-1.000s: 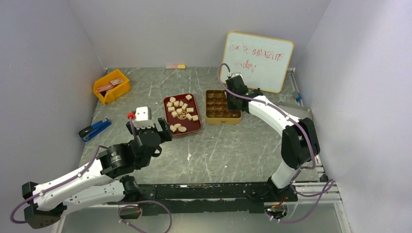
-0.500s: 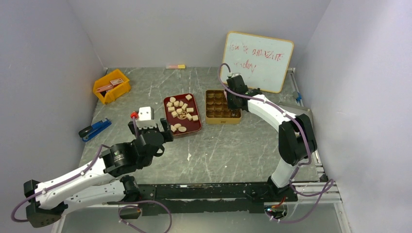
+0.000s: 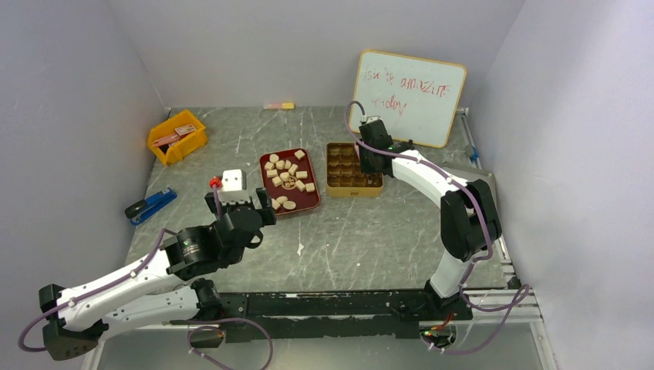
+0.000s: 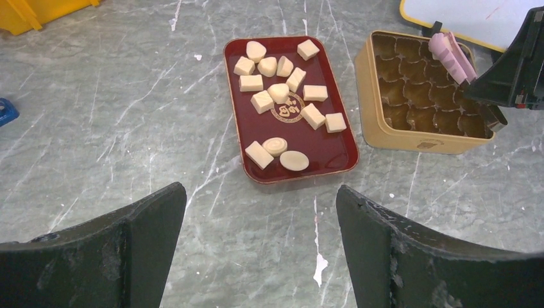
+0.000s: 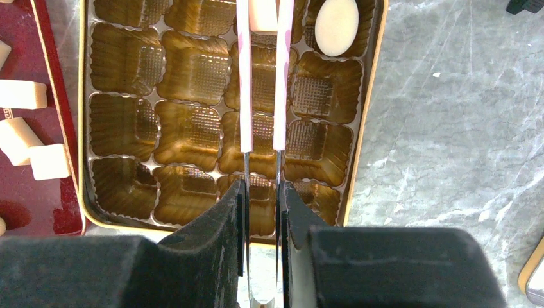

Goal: Pack the chocolate
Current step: Place the fake chocolate in the packing box.

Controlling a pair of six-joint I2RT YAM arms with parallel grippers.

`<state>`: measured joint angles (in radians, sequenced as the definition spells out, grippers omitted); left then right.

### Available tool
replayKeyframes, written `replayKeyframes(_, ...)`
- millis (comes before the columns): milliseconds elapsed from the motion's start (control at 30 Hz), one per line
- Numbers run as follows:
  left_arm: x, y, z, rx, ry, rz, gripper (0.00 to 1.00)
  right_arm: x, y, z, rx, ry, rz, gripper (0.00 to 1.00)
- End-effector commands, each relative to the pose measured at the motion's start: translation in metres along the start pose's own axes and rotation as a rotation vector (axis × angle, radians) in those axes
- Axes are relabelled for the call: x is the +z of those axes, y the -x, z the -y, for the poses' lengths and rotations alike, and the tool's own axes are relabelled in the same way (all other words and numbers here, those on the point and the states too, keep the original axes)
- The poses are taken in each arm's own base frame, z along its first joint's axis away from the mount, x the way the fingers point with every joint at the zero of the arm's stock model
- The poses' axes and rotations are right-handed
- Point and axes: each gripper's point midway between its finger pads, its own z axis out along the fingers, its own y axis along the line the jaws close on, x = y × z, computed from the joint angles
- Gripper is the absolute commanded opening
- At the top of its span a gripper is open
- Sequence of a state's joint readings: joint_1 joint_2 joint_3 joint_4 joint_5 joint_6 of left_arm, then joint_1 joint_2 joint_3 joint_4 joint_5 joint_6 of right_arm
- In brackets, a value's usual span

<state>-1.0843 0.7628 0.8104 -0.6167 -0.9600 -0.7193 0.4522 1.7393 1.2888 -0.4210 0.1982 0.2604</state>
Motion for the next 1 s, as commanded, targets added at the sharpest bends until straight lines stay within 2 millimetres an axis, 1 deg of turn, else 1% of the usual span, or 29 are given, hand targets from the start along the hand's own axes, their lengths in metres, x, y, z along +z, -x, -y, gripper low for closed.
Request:
replayKeyframes(0,-0.002,0.013,0.005,-0.034,-0.011,0.029,0.91,-0.003,0.016,-0.001,0.001,0.01,0.05,0.0)
replayKeyframes(700,-0.001,0.012,0.006,-0.026,-0.007,0.027,0.91,0.008,0.016,0.0,0.0,0.008,0.046,0.0)
replayKeyframes(867,0.0,0.011,0.007,-0.023,-0.005,0.026,0.91,0.007,0.018,0.0,0.001,0.006,0.054,0.12)
replayKeyframes(967,0.0,0.012,0.008,-0.022,-0.008,0.027,0.92,0.006,0.02,0.0,0.001,0.006,0.059,0.24)
